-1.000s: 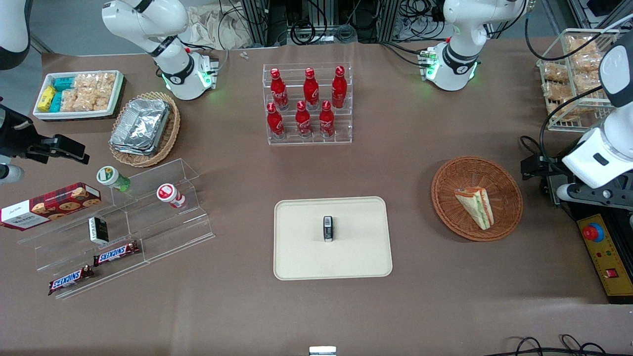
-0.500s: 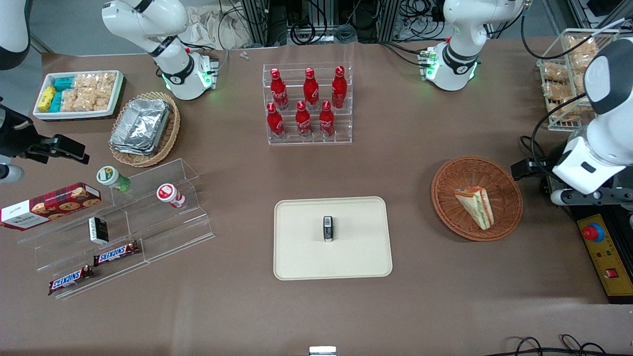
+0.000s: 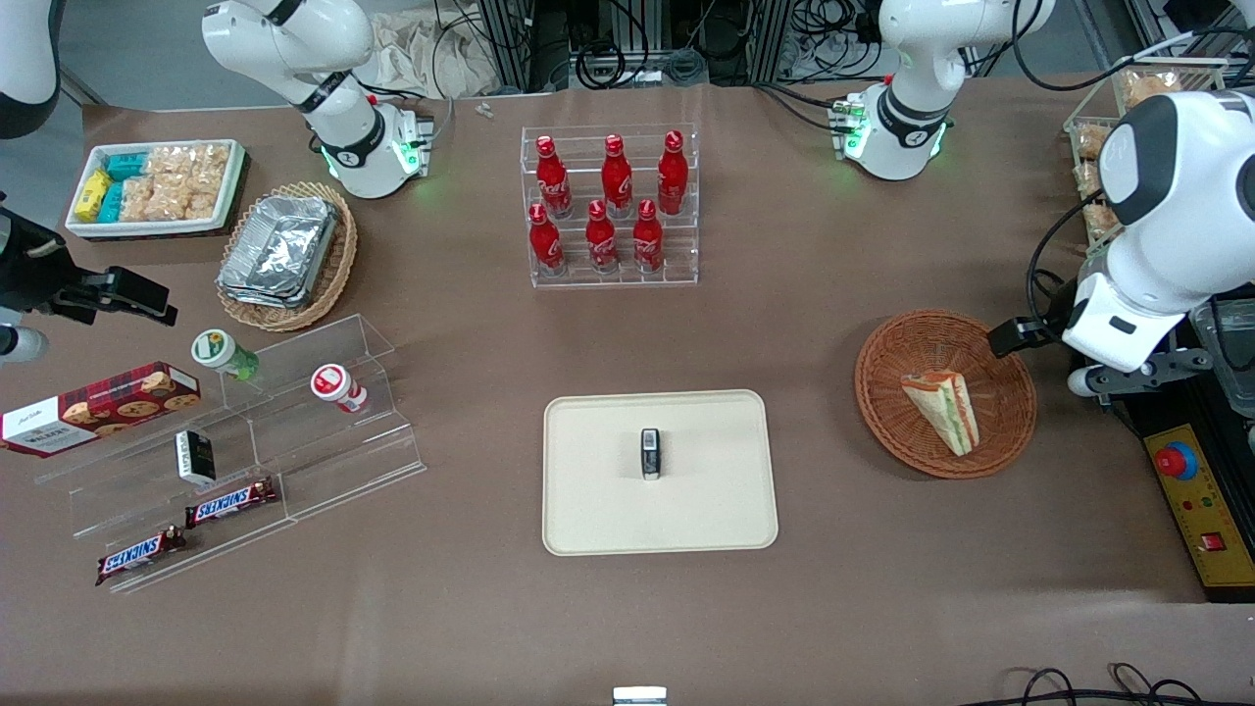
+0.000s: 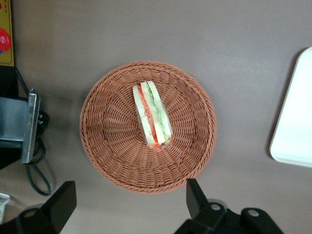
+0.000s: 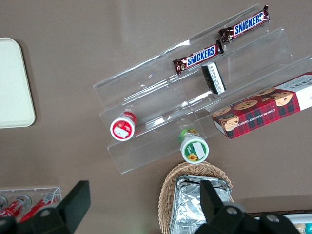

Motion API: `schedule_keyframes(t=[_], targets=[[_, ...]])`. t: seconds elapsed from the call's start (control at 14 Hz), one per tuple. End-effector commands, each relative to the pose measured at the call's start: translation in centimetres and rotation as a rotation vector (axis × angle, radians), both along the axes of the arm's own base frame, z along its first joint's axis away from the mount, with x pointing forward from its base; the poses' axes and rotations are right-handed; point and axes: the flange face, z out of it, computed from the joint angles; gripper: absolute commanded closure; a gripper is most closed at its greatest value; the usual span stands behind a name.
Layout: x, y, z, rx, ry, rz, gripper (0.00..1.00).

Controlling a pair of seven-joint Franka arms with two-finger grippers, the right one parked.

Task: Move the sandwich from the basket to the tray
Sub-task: 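Move the open left gripper down over the wrapped sandwich in the basket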

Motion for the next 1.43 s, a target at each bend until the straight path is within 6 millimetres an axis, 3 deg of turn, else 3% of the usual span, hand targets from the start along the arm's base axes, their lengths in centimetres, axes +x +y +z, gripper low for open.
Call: schedule_keyframes(t=[0.0, 0.36, 0.57, 0.93, 1.36], targets=[[-1.3, 0.0, -2.0, -0.005, -0.047, 0.113, 0.00], [-3.2, 0.2, -7.6, -0.013, -0.106, 0.214, 0.00], [-3.0, 0.0, -9.6, -0.022, -0.116, 0.277, 0.00], [-4.5, 0.2, -14.3, -0.028, -0.112, 0.297, 0.00], [-4.9, 0.3, -17.8, -0.038, -0.105, 0.302, 0.00]])
